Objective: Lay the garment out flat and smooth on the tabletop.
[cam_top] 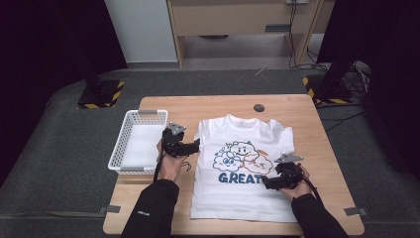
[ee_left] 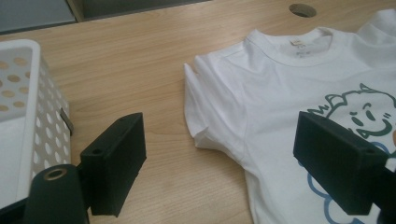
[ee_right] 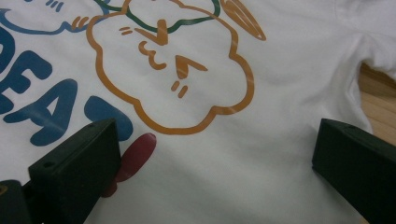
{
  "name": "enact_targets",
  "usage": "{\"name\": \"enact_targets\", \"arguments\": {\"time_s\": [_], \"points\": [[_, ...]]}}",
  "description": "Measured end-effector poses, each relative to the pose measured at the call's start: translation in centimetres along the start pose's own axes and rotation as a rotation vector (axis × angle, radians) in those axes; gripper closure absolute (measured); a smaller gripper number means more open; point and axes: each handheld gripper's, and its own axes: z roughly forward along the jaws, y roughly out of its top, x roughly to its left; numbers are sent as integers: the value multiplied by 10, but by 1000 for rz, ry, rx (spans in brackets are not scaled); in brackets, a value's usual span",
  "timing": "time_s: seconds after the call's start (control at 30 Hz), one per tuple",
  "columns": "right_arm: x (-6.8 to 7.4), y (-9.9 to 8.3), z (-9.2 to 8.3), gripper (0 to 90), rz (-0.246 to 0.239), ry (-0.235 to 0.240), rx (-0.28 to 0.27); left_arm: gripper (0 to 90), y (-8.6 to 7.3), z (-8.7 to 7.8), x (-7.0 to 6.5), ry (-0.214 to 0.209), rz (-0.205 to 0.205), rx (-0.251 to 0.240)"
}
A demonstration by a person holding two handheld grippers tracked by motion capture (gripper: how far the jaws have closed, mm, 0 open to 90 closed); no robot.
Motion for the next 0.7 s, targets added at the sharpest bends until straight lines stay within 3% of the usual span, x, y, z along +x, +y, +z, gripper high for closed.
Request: {"name": "enact_targets", "arguments": {"time_s": [0.23,0.7], "points": [[0,-3,0,4,-2,0,-26,167,9,6,7,25,0,14],[0,-6,0,7,-7,0,-53,203,31,22,6,33,27,-54]]}}
